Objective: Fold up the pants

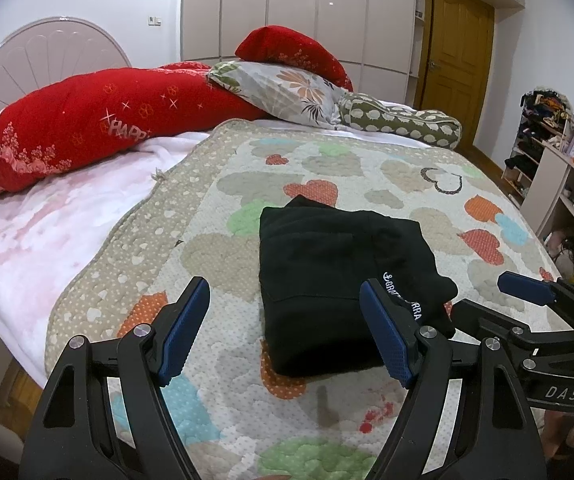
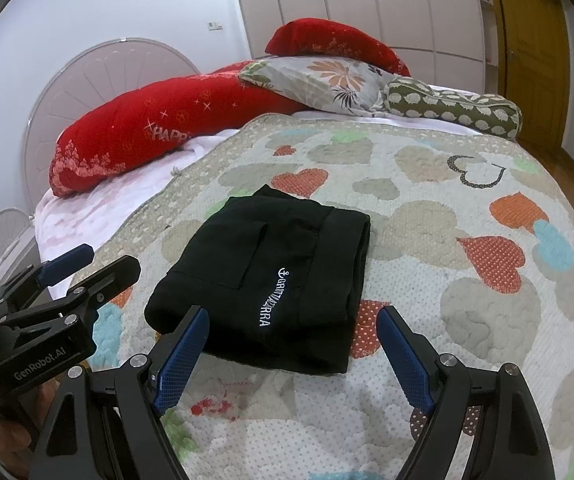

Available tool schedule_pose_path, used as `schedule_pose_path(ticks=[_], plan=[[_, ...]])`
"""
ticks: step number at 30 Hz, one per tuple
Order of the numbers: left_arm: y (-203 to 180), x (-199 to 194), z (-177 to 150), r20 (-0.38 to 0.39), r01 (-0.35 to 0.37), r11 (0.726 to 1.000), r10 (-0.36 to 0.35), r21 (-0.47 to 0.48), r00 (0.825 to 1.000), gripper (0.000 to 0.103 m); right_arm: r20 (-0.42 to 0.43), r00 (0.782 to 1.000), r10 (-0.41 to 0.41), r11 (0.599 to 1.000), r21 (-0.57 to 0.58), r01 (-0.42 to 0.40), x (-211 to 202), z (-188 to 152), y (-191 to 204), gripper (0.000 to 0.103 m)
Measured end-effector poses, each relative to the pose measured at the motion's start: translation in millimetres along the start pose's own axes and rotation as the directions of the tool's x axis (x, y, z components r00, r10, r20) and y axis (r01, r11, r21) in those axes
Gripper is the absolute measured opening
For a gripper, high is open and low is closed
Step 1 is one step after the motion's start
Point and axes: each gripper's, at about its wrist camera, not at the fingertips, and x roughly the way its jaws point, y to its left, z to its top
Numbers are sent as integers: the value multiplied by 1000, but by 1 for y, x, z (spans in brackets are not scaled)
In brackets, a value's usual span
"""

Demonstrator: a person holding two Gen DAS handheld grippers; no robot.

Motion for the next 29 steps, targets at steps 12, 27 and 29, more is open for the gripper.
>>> schedule_pose_path(ticks=[12, 27, 29], plan=[[0, 0, -3, -9, 9, 1000, -9, -10, 1000, 78, -15, 1000, -2, 1000, -2, 2, 3, 0, 0, 84], [3, 1, -3, -8, 8, 1000, -8, -1, 1000, 78, -10, 1000, 3, 1000, 10, -3, 3, 0, -3, 84], [2, 1, -3, -8, 8, 1000, -8, -4, 1000, 78, -10, 1000, 3, 1000, 11, -3, 3, 0, -4, 84]])
